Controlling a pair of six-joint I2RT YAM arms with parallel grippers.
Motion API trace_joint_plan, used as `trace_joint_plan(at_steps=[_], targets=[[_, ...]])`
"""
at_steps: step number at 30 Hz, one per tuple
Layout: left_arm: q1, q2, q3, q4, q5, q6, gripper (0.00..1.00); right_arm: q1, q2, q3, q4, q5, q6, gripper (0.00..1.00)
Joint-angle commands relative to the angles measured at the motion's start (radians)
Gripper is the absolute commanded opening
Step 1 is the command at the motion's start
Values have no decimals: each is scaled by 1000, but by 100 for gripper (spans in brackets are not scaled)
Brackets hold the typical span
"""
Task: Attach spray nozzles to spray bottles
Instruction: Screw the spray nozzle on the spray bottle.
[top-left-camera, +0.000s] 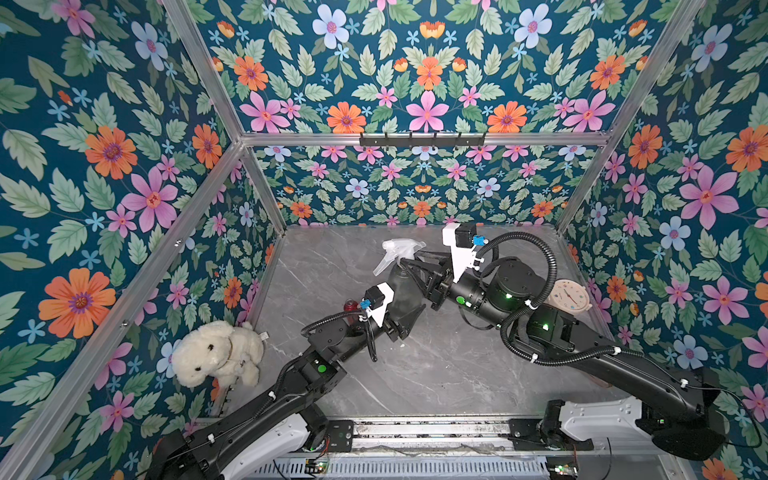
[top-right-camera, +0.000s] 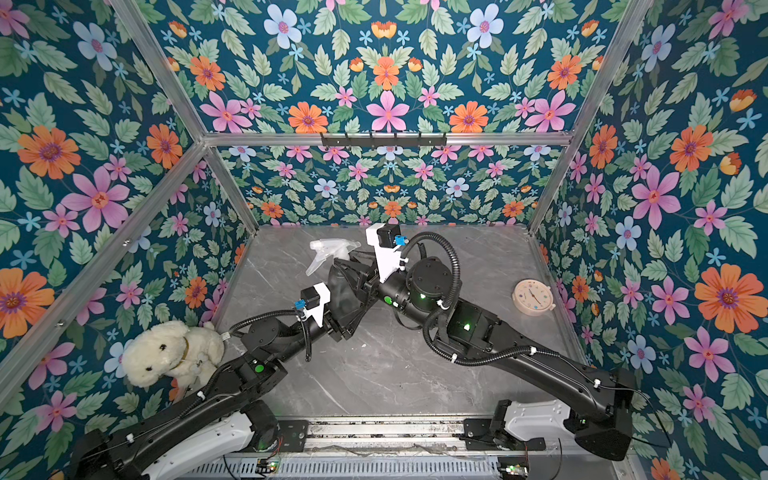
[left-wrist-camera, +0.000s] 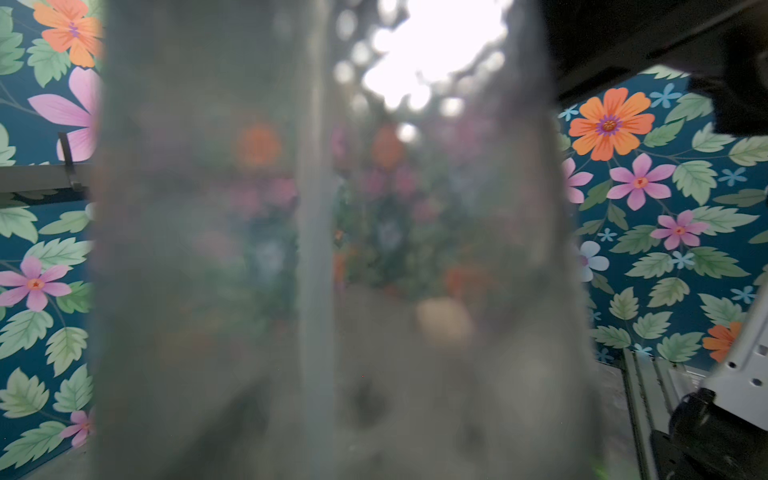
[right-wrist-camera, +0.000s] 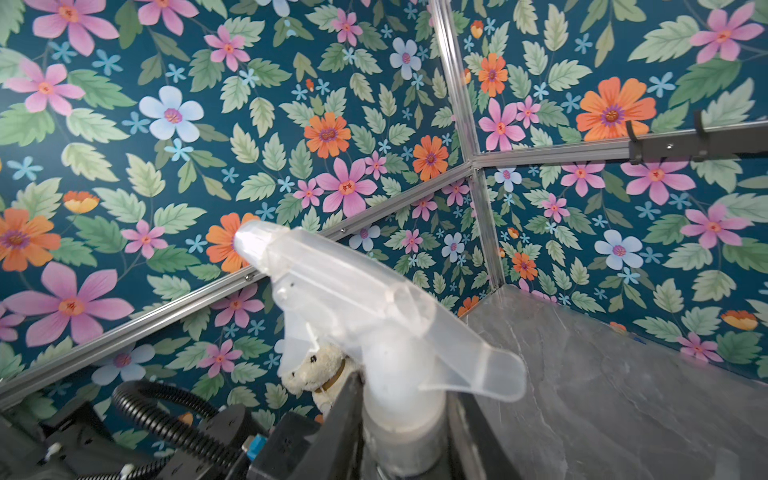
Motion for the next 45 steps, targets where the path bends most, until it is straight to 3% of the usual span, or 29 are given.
trace_joint_plan(at_steps=[1,14,24,45], targets=[[-1,2,35,120,-107,-11,0,43,42,6,-252,-10,35,17],[-1,-14,47,58,-114,-12,0,50,56,104,-444,90,-72,18],[0,-10,53,60,-155,-1,0,67,110,171,-536,218,1,21],[0,21,61,34,-134,-21,0,68,97,258,-452,247,-89,38]])
